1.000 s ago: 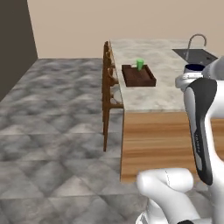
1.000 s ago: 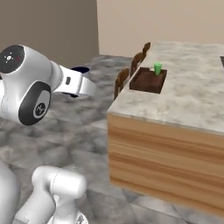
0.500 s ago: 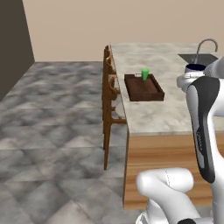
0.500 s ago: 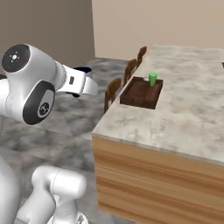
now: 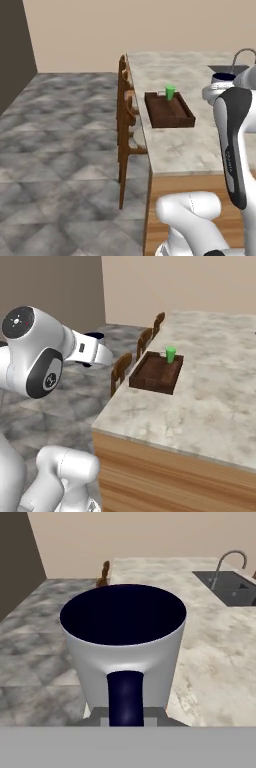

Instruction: There is a tray on the dining counter. Grab the cup, mug, and pitcher and place them on the tray. The pitcher may be placed next to the tray if it cannot fit the tray.

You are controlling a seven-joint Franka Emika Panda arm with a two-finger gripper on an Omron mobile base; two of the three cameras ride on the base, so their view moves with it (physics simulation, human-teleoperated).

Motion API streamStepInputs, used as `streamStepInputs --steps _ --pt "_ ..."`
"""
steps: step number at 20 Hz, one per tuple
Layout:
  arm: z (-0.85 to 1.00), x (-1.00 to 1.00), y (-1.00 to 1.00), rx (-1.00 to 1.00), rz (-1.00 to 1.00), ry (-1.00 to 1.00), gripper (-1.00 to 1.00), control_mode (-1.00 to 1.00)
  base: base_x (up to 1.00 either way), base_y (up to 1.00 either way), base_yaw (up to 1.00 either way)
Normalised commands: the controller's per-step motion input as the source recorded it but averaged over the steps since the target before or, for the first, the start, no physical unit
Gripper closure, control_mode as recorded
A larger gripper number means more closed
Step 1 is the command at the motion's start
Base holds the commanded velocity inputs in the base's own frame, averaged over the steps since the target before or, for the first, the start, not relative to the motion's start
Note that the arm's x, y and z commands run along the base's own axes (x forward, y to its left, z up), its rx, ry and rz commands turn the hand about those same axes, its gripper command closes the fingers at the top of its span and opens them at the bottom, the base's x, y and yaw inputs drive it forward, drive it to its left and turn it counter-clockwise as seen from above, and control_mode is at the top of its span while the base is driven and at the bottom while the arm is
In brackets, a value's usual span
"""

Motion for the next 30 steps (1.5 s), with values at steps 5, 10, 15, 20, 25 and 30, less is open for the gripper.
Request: streamStepInputs --steps 5,10,15,20,25,30 --pt "0.00 0.00 0.00 0.00 0.00 0.00 1.00 1.00 0.11 0.17 -0.04" --pt "0.00 0.00 0.00 0.00 0.00 0.00 1.00 1.00 0.00 0.93 -0.24" --pt "0.00 0.00 0.00 0.00 0.00 0.00 1.00 1.00 0.03 0.91 -0.34" --pt "0.00 0.00 0.00 0.00 0.00 0.00 1.00 1.00 0.19 0.53 -0.46" --pt "0.00 0.00 0.00 0.00 0.00 0.00 1.00 1.00 0.29 0.62 -0.45" --pt "0.00 0.00 0.00 0.00 0.00 0.00 1.00 1.00 0.60 0.80 -0.33"
